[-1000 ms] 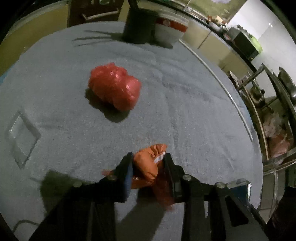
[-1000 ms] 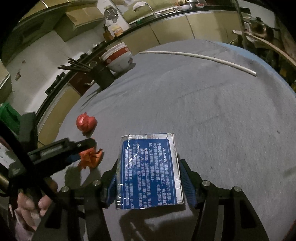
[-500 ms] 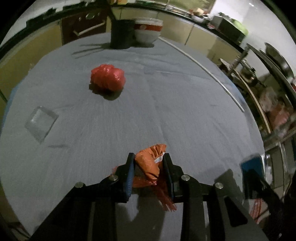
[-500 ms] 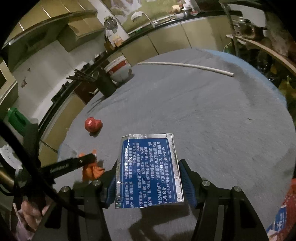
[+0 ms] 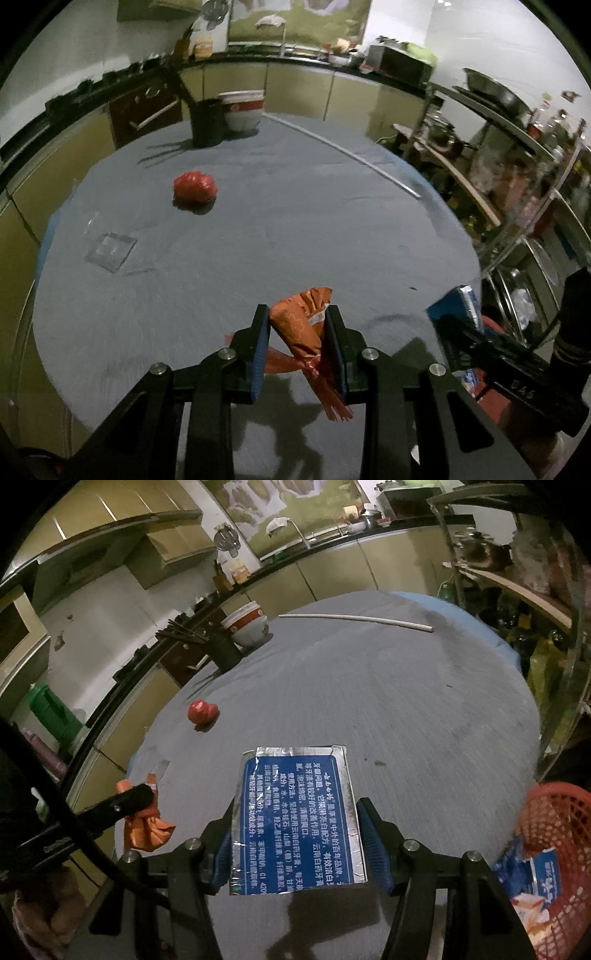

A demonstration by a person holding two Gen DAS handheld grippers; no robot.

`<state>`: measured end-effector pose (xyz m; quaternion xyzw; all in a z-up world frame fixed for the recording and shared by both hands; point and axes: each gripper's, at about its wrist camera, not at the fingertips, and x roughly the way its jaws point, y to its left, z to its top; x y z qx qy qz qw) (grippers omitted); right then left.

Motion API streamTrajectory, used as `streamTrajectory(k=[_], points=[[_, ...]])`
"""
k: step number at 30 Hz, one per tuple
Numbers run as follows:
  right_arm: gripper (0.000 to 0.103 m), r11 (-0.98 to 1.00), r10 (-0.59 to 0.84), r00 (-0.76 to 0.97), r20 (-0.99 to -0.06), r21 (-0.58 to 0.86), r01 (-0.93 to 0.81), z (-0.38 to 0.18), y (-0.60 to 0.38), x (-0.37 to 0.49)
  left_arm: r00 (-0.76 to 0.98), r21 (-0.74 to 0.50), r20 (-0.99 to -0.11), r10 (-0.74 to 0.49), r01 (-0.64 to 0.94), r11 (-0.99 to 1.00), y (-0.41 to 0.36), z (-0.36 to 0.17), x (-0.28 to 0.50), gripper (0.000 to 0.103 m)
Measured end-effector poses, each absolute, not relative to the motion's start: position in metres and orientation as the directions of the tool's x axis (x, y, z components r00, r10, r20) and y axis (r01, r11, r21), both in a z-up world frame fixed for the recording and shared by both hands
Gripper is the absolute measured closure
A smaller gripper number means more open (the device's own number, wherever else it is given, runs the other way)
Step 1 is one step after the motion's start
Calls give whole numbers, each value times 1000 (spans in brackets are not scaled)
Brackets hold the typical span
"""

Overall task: Collect trash
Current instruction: 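Carry the blue box and orange peel toward the red basket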

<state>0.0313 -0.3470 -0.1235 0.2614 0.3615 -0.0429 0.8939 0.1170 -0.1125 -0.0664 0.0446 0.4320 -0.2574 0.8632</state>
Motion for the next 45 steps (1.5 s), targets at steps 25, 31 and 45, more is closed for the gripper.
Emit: streamTrajectory(k=[25, 31, 45], points=[[40, 871, 88, 766, -637, 422, 252, -114, -343, -39, 555, -37, -732, -396, 548, 836, -128, -55, 59, 72], [40, 859, 67, 775, -629, 431, 276, -115, -354, -53, 566, -15, -719, -404, 568, 823, -137, -51, 49, 72], [40, 805, 14, 789, -614, 476, 356, -118, -391, -95, 558, -14, -708, -433, 602, 798, -149, -45, 37, 72]])
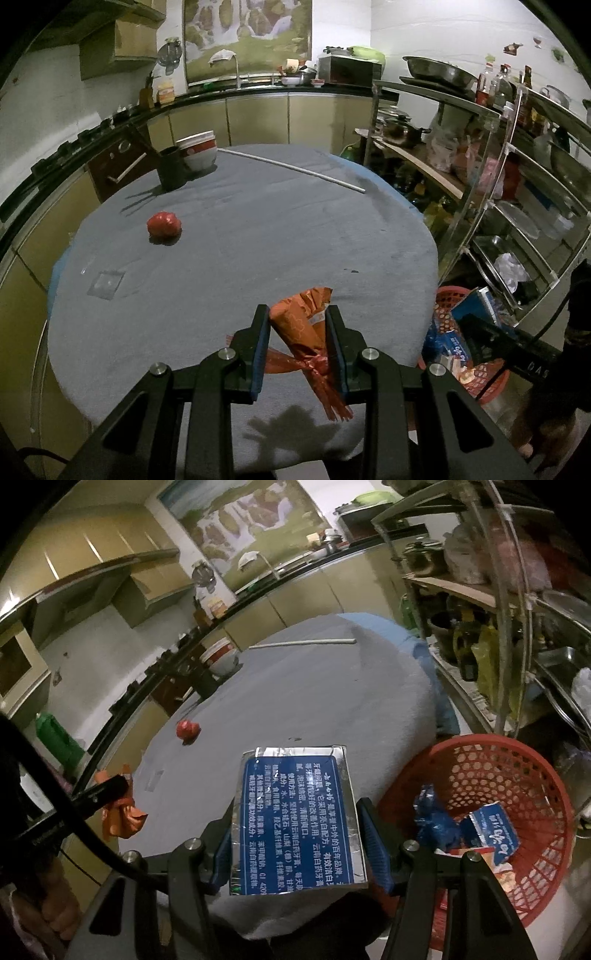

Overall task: Collect trash
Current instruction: 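Carry the blue box and orange peel toward the red basket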

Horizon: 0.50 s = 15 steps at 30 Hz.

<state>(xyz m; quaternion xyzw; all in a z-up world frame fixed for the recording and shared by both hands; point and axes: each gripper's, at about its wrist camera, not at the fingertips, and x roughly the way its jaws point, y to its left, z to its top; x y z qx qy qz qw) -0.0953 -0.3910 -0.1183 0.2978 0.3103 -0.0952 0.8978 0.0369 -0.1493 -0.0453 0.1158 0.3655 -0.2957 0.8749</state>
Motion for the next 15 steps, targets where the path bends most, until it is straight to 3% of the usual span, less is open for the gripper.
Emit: streamTrajectory(k=[15], points=[[40, 756, -53, 797, -601, 498, 426, -114, -424, -128, 528, -26, -709, -468, 643, 765, -166, -42, 29, 72]])
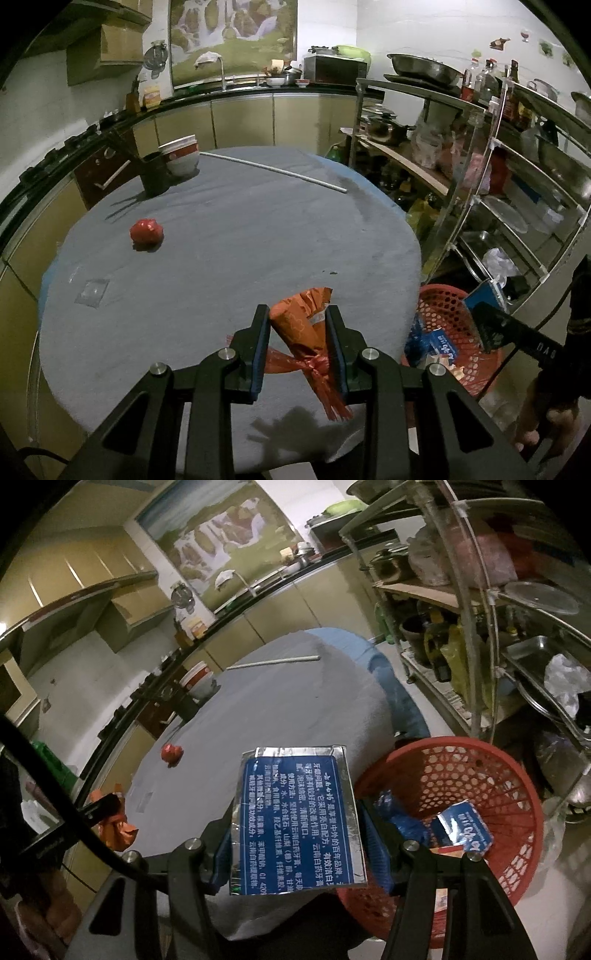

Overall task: Collect trash
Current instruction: 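Carry the blue box and orange peel toward the red basket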

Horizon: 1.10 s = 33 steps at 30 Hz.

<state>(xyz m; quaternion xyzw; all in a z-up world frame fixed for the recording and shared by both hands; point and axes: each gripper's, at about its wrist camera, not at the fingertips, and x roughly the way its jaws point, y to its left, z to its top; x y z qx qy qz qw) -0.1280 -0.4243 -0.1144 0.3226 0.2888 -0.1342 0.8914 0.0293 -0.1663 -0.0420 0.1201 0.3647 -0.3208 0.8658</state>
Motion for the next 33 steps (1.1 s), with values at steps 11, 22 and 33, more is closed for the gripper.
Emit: streamTrajectory(k=[11, 22, 33], points=[[40, 695, -151, 798, -584, 511, 506, -107, -463, -162, 465, -49, -705, -536, 722, 691, -195, -36, 17, 72], [40, 644, -188, 792, -580, 537, 546, -110, -484, -186, 308, -143, -671, -675, 839, 525, -238, -32, -4, 72], [40, 614, -182, 792, -583, 561, 555, -123, -496, -196, 184, -186, -655, -733, 901, 392, -277, -32, -25, 72]])
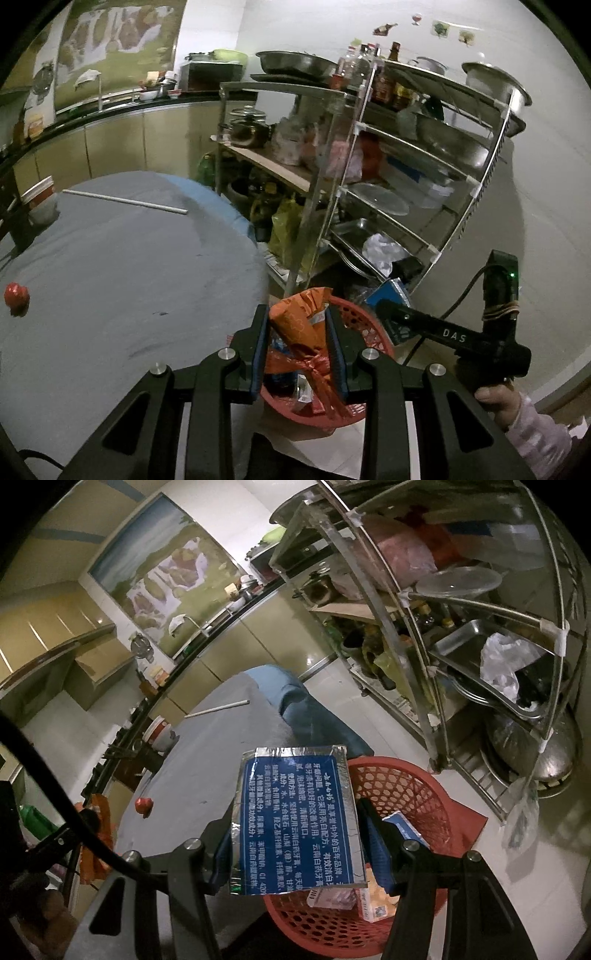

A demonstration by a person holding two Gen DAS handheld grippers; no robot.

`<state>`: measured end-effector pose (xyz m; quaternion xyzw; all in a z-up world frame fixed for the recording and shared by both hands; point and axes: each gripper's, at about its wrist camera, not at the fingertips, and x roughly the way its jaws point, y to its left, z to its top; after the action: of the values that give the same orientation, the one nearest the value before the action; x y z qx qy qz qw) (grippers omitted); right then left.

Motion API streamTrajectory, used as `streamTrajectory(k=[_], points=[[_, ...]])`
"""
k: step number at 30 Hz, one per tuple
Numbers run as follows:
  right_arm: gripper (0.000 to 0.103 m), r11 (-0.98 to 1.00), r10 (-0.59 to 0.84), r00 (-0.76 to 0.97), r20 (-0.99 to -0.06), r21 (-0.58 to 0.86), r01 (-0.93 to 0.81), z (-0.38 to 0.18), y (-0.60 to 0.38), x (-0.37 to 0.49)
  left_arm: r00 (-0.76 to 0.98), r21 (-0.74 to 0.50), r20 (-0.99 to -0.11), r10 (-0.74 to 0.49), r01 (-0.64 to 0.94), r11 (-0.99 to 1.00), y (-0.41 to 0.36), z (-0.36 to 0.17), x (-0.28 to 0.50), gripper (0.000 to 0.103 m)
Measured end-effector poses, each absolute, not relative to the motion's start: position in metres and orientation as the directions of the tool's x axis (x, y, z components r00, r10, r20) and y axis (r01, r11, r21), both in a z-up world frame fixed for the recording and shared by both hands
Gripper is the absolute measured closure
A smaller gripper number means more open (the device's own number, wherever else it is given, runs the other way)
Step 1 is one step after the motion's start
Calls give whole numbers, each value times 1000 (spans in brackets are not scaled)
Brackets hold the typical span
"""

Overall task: Collect trash
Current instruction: 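Carry the blue box and orange peel toward the red basket, then open the left tool to drop the peel while the right tool releases the blue box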

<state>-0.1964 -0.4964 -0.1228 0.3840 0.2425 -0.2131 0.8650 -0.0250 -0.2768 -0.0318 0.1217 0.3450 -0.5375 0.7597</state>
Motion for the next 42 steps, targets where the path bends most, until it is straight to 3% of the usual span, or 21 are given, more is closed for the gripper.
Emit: streamTrajectory(k=[20, 42], points=[[40, 527, -185, 791, -583, 621, 581, -143, -528, -239, 135, -133, -737, -663, 932, 337, -339, -68, -57, 72], [39, 470, -39, 804, -594, 699, 539, -176, -519, -223, 123, -109, -801, -587, 933, 344, -368, -115, -60, 71]])
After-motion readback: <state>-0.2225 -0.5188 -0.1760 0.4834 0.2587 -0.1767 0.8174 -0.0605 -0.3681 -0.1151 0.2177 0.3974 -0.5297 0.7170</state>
